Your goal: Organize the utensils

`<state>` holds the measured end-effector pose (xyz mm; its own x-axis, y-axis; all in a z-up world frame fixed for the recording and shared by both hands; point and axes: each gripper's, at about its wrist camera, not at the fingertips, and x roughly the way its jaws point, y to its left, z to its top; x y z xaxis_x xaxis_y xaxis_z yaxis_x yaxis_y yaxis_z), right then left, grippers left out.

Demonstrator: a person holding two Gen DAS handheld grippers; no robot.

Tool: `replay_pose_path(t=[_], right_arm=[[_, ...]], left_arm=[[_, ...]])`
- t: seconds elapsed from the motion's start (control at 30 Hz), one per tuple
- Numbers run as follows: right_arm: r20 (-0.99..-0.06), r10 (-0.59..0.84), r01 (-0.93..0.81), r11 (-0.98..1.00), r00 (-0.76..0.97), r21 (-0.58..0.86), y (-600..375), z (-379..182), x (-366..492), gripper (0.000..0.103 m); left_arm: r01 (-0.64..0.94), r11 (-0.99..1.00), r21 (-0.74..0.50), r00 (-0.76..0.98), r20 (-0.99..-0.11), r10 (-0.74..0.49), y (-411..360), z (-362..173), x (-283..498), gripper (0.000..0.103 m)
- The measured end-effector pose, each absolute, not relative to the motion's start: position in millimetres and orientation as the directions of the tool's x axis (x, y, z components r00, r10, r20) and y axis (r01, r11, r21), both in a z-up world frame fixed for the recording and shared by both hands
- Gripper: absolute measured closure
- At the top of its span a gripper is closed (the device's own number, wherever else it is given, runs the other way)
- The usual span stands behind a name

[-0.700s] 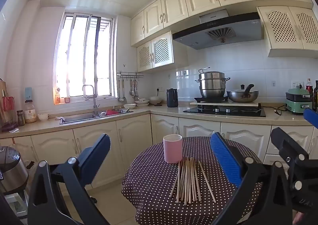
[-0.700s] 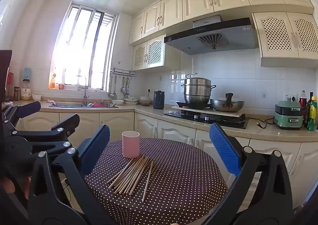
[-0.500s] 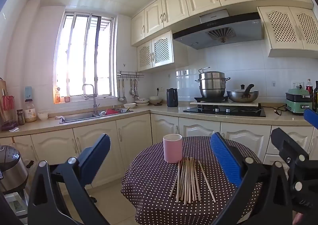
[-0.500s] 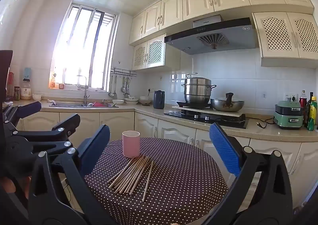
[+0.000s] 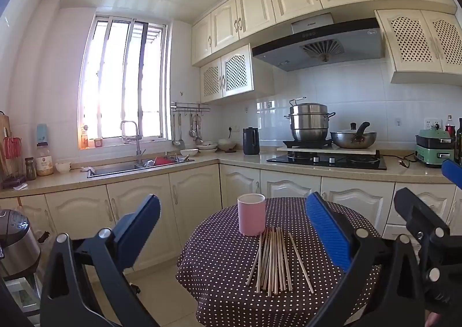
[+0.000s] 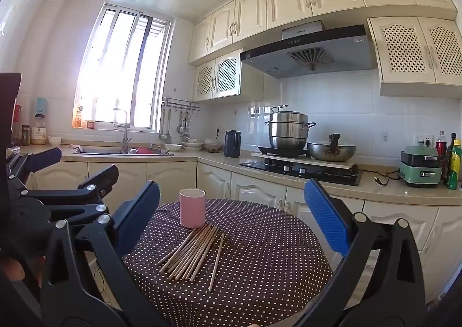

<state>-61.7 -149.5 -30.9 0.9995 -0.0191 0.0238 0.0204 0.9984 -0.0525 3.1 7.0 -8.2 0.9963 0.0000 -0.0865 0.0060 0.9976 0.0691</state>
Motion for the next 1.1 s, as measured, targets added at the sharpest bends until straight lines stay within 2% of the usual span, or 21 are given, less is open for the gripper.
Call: replay_pose_path(t=[1.1], right_arm=[[0.017, -0.017, 0.018, 0.999, 1.000, -0.048, -145.0, -30.7, -59.5, 0.005]], left_arm=[[0.000, 0.998, 0.057, 0.996, -0.089, 0.005, 7.0, -9.2, 1.9, 0.004]])
